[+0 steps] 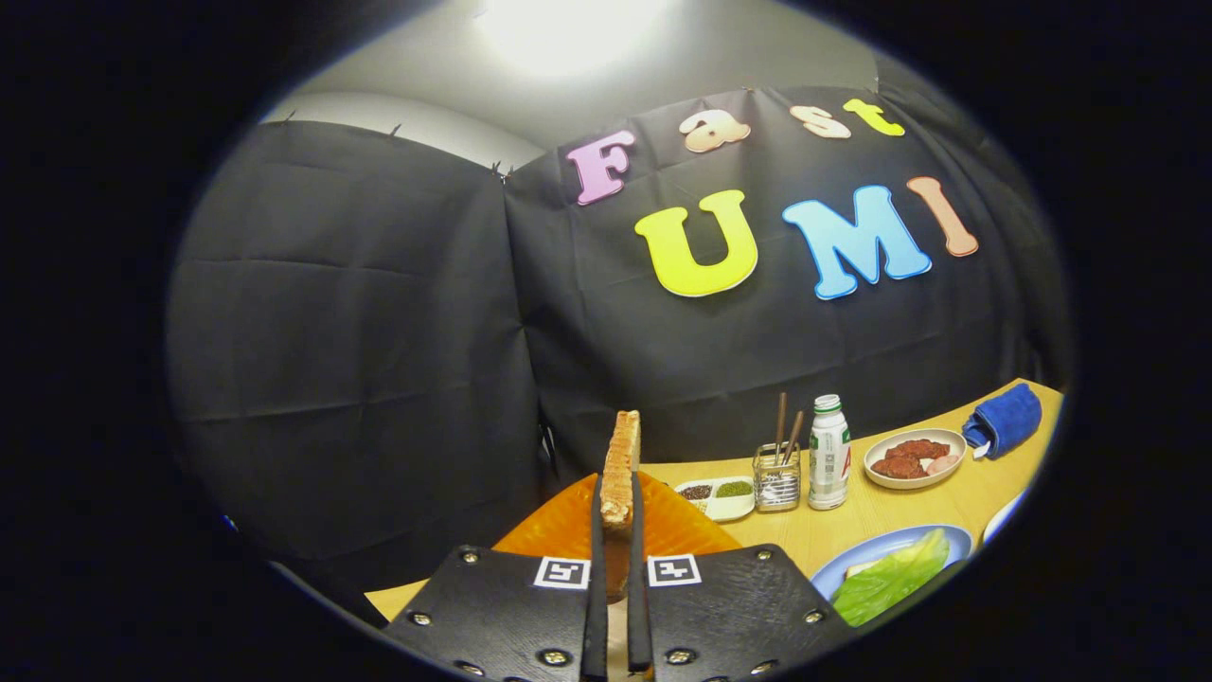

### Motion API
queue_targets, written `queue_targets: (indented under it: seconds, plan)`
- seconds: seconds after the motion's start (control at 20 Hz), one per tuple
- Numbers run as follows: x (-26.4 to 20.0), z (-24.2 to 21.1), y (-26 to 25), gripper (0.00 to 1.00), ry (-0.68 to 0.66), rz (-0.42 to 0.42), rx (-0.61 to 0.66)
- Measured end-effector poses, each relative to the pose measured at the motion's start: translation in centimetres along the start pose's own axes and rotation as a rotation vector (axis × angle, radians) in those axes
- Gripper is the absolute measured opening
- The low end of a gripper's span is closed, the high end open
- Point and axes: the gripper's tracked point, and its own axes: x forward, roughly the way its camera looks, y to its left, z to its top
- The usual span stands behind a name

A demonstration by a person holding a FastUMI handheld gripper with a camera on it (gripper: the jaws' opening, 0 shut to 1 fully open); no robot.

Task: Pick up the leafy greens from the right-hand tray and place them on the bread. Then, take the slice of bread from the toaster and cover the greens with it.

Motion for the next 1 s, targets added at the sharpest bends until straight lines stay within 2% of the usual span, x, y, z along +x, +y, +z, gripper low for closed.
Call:
queue_targets:
  seconds: [0.2, 0.35, 0.8, 1.0]
  plan:
    - [-1.8, 1.5, -1.6, 0.08, -0.032, -0.010, 0.020]
    - [-3.2, 1.7, -4.7, 0.08, -0.031, -0.059, 0.013]
    - [-6.7, -2.3, -19.5, 0.08, 0.075, -0.344, 0.005]
    - [-8.6, -3.4, -24.3, 0.08, 0.113, -0.464, -0.030]
